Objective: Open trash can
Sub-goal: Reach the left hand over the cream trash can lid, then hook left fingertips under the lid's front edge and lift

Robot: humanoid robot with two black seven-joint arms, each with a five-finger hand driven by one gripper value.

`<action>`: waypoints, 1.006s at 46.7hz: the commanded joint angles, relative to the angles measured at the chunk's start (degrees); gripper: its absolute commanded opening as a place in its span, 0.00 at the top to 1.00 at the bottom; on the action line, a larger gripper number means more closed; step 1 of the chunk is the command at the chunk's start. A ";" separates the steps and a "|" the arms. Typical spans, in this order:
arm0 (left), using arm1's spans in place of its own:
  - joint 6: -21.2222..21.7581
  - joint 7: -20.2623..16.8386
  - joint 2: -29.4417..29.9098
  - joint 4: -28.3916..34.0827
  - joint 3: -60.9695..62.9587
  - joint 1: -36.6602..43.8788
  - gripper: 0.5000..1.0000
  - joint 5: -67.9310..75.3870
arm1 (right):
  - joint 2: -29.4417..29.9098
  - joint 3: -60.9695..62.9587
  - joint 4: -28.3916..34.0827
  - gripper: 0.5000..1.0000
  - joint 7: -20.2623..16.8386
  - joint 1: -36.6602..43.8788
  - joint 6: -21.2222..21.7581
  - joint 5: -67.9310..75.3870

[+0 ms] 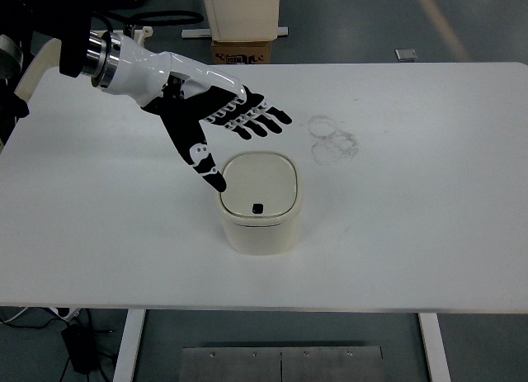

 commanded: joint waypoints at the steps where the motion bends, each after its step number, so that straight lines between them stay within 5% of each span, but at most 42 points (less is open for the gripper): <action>1: 0.01 0.02 -0.86 -0.29 1.98 -0.31 0.00 0.79 | 0.00 0.00 0.00 0.01 0.00 -0.01 0.00 0.00; 47: 0.01 0.46 -6.75 0.24 3.83 5.84 0.00 5.80 | 0.00 0.00 0.00 0.01 0.00 -0.01 0.00 0.00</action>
